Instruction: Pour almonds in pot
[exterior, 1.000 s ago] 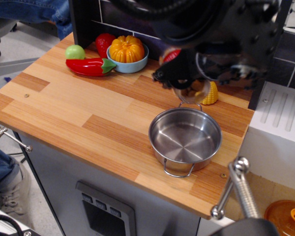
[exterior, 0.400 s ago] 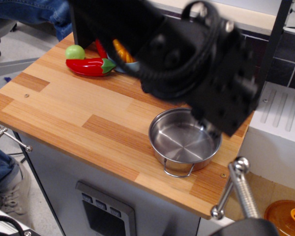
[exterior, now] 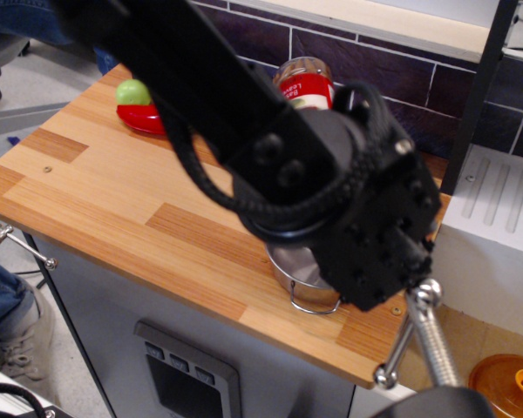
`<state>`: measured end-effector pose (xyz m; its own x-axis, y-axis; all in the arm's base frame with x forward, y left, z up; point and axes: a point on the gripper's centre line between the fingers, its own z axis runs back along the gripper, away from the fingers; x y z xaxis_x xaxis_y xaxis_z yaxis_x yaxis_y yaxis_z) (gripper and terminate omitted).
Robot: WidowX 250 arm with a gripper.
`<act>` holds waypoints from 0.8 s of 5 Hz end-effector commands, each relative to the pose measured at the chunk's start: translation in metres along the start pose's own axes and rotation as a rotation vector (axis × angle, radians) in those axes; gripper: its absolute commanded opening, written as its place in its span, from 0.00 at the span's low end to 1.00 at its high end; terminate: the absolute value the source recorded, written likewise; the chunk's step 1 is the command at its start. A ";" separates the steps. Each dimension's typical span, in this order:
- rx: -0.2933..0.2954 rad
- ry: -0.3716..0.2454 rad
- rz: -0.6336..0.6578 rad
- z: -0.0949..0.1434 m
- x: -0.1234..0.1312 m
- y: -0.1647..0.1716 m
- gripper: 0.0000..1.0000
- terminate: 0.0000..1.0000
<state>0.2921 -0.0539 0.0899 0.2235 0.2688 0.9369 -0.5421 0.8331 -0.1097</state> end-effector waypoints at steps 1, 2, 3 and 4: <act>-0.014 -0.082 0.054 -0.008 0.006 -0.001 0.00 0.00; -0.006 -0.099 0.080 -0.005 0.003 -0.007 0.00 0.00; -0.002 -0.099 0.088 -0.005 0.004 -0.010 0.00 0.00; -0.003 -0.142 0.096 -0.010 0.007 -0.011 0.00 1.00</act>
